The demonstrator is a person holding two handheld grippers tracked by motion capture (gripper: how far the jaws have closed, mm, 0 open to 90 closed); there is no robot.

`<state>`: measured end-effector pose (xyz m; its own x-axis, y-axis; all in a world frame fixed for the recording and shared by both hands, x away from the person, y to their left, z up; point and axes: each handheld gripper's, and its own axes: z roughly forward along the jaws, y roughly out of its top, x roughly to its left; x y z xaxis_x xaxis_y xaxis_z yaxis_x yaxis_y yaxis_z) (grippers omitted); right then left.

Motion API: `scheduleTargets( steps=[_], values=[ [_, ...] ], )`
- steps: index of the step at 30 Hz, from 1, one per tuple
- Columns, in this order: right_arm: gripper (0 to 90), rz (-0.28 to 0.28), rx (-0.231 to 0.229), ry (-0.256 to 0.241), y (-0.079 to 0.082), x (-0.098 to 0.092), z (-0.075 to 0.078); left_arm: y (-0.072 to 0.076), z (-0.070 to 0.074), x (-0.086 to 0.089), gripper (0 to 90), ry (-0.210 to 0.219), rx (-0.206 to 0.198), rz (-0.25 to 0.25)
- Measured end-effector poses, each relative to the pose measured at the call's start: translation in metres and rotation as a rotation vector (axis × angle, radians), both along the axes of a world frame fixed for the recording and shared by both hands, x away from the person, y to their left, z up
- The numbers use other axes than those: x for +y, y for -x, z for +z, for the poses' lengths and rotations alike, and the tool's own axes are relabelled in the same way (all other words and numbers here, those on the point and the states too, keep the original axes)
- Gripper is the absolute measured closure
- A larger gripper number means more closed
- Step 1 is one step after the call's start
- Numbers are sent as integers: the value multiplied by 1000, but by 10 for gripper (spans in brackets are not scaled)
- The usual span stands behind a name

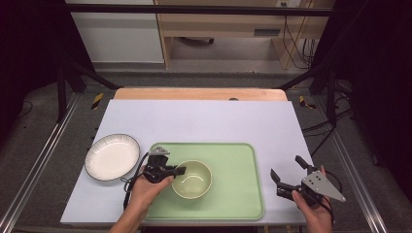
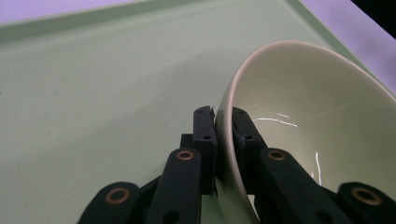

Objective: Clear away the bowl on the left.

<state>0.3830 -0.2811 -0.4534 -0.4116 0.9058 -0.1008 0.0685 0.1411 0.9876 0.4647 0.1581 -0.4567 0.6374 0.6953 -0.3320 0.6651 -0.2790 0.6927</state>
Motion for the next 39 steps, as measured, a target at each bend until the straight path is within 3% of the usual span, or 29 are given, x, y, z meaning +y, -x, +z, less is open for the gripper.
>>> scheduleTargets(
  steps=[13, 28, 33, 35, 39],
  values=[
    [58, 1, 3, 0, 0, 0, 0, -1, 1, -2, 825, -26, -10, -14],
    [56, 2, 9, 0, 0, 0, -1, 1, 3, -1, 812, -16, -28, -8],
    [55, 3, 10, 0, 0, 1, -1, 3, 9, 2, 689, -14, -72, 13],
    [55, 3, 10, -1, 0, 1, -1, 4, 12, 4, 596, -12, -96, 21],
    [54, 6, 12, -1, -1, 2, 0, 5, 17, 7, 424, 3, -133, -14]
  ],
)
